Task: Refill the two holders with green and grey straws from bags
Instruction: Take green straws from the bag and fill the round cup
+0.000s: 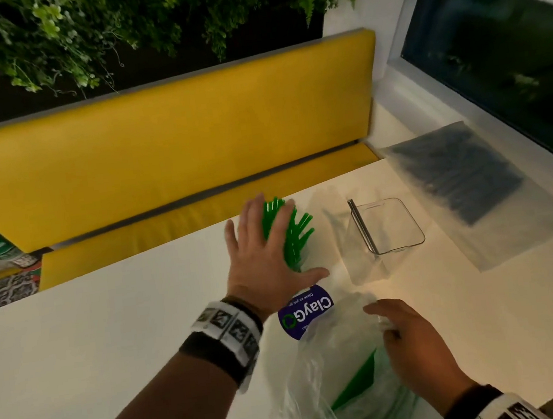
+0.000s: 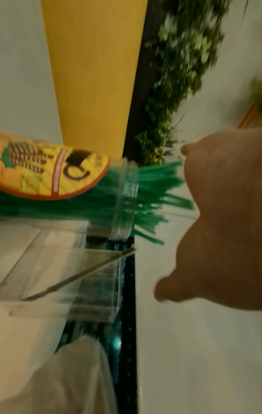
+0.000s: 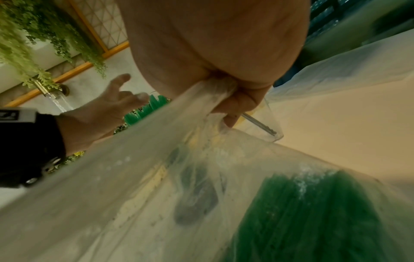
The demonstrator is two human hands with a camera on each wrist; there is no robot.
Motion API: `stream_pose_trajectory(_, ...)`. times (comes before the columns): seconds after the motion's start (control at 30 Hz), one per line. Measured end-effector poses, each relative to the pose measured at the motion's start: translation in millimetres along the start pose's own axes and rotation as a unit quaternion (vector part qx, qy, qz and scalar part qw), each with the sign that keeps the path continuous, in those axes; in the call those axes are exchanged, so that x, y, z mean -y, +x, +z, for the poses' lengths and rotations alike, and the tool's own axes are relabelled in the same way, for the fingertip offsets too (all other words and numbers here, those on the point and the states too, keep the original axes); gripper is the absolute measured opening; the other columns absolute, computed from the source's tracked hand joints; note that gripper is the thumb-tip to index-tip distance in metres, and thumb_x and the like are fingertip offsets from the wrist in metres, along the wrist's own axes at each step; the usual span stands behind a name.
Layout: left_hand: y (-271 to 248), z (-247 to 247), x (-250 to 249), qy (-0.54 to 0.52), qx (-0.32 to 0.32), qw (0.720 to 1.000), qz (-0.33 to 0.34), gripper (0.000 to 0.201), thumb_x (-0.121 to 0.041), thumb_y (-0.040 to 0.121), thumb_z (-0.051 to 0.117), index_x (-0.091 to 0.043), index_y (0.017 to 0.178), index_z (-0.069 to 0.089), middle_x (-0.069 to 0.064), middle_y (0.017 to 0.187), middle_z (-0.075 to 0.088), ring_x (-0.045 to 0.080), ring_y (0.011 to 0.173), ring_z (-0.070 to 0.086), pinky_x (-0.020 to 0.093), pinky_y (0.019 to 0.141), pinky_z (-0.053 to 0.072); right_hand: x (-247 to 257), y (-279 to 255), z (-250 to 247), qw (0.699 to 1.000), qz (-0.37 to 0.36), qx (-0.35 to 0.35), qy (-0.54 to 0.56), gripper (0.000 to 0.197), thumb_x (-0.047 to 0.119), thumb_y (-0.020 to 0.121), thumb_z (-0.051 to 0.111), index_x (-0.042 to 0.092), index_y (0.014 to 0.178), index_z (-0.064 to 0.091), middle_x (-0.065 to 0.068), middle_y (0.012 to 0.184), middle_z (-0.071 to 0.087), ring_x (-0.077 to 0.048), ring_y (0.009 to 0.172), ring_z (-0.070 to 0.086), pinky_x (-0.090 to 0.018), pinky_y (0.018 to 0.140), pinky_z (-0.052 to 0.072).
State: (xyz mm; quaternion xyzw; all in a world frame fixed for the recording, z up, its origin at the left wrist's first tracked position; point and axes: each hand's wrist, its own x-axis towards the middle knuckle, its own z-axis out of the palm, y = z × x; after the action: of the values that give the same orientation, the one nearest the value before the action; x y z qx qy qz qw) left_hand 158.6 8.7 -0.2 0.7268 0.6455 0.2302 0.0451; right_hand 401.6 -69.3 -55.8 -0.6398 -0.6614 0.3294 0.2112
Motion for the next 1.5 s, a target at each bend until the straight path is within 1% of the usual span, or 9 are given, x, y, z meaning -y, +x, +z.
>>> stream_pose_trajectory(0.13, 35, 14, -13, 0.113, 0.073, 0.991, -0.017, 0.081, -0.077, 0.080, 0.048, -0.038, 0.148, 0.027, 0.004, 0.166, 0.006, 0.033, 0.154, 0.000, 0.070, 0.114, 0.002, -1, 1, 1, 1.000, 0.003, 0.006, 0.007, 0.055, -0.012, 0.083, 0.045, 0.030, 0.110, 0.068, 0.015, 0.120, 0.057, 0.000, 0.109, 0.052, 0.008, 0.088, 0.025)
stream_pose_trajectory(0.3, 62, 6, 0, 0.029, 0.022, 0.998, -0.056, 0.036, -0.044, 0.094, 0.054, -0.027, 0.125, 0.056, -0.002, 0.131, 0.059, 0.027, 0.124, 0.048, 0.050, 0.098, 0.045, -2, 1, -1, 1.000, 0.017, 0.013, 0.001, 0.052, -0.010, 0.086, 0.045, 0.030, 0.112, 0.067, 0.013, 0.122, 0.058, -0.003, 0.112, 0.053, -0.011, 0.099, 0.032)
stream_pose_trajectory(0.57, 70, 4, 17, -0.003, 0.001, 0.999, -0.053, 0.024, -0.035, 0.094, 0.057, -0.021, 0.113, 0.063, 0.002, 0.115, 0.060, 0.027, 0.112, 0.052, 0.041, 0.077, 0.054, 3, 2, -2, 0.999, 0.027, 0.013, 0.015, 0.055, -0.011, 0.083, 0.045, 0.031, 0.111, 0.067, 0.015, 0.119, 0.058, -0.004, 0.110, 0.054, -0.013, 0.095, 0.035)
stream_pose_trajectory(0.73, 62, -6, 16, 0.029, 0.027, 0.997, -0.068, 0.047, -0.054, 0.085, 0.064, -0.028, 0.122, 0.058, 0.005, 0.130, 0.052, 0.031, 0.123, 0.048, 0.049, 0.094, 0.050, 6, 2, -4, 1.000, 0.020, 0.017, 0.006, 0.049, -0.007, 0.085, 0.048, 0.027, 0.114, 0.067, 0.015, 0.120, 0.058, -0.004, 0.110, 0.053, -0.008, 0.094, 0.034)
stream_pose_trajectory(0.9, 14, -52, -18, -0.083, -0.182, 0.974, 0.104, 0.041, -0.037, 0.081, 0.068, -0.008, 0.110, 0.068, 0.018, 0.122, 0.059, 0.032, 0.115, 0.055, 0.040, 0.094, 0.046, 14, 2, -5, 0.997, 0.042, 0.031, 0.051, 0.039, 0.010, 0.084, 0.064, 0.030, 0.118, 0.065, 0.018, 0.122, 0.055, -0.002, 0.105, 0.054, -0.010, 0.087, 0.037)
stream_pose_trajectory(1.0, -61, -37, -60, -0.199, 0.037, 0.967, 0.156, 0.013, -0.024, 0.092, 0.054, -0.018, 0.092, 0.065, 0.000, 0.091, 0.066, 0.016, 0.084, 0.058, 0.028, 0.075, 0.048, 19, 4, -3, 0.998, 0.027, 0.032, 0.051, 0.044, 0.004, 0.084, 0.062, 0.034, 0.117, 0.063, 0.017, 0.123, 0.057, -0.002, 0.111, 0.055, -0.024, 0.099, 0.044)
stream_pose_trajectory(1.1, -105, 18, -72, -0.241, 0.272, 0.927, -0.092, 0.021, -0.023, 0.099, 0.045, -0.025, 0.105, 0.065, -0.007, 0.105, 0.066, 0.009, 0.094, 0.058, 0.031, 0.091, 0.051, 27, 3, 0, 0.998, -0.003, 0.043, 0.049, 0.058, -0.006, 0.081, 0.059, 0.040, 0.116, 0.059, 0.026, 0.121, 0.055, 0.009, 0.111, 0.052, -0.024, 0.105, 0.042)
stream_pose_trajectory(1.27, -119, 75, -71, -0.190, 0.412, 0.884, -0.115, 0.031, -0.022, 0.097, 0.050, -0.020, 0.128, 0.058, 0.002, 0.135, 0.059, 0.023, 0.124, 0.055, 0.038, 0.109, 0.042, 48, -6, -1, 0.990, -0.033, 0.115, 0.078, 0.072, -0.014, 0.077, 0.052, 0.047, 0.114, 0.056, 0.039, 0.122, 0.043, 0.030, 0.111, 0.036, 0.008, 0.092, 0.022)
stream_pose_trajectory(1.5, -128, 77, -83, -0.007, 0.469, 0.877, -0.105, 0.031, -0.026, 0.103, 0.040, -0.015, 0.129, 0.052, 0.012, 0.138, 0.056, 0.033, 0.131, 0.050, 0.049, 0.113, 0.029, 56, -27, -7, 0.981, -0.078, 0.083, 0.156, 0.062, -0.024, 0.069, 0.048, 0.038, 0.067, 0.060, 0.021, 0.111, 0.058, 0.006, 0.108, 0.053, -0.004, 0.080, 0.042)
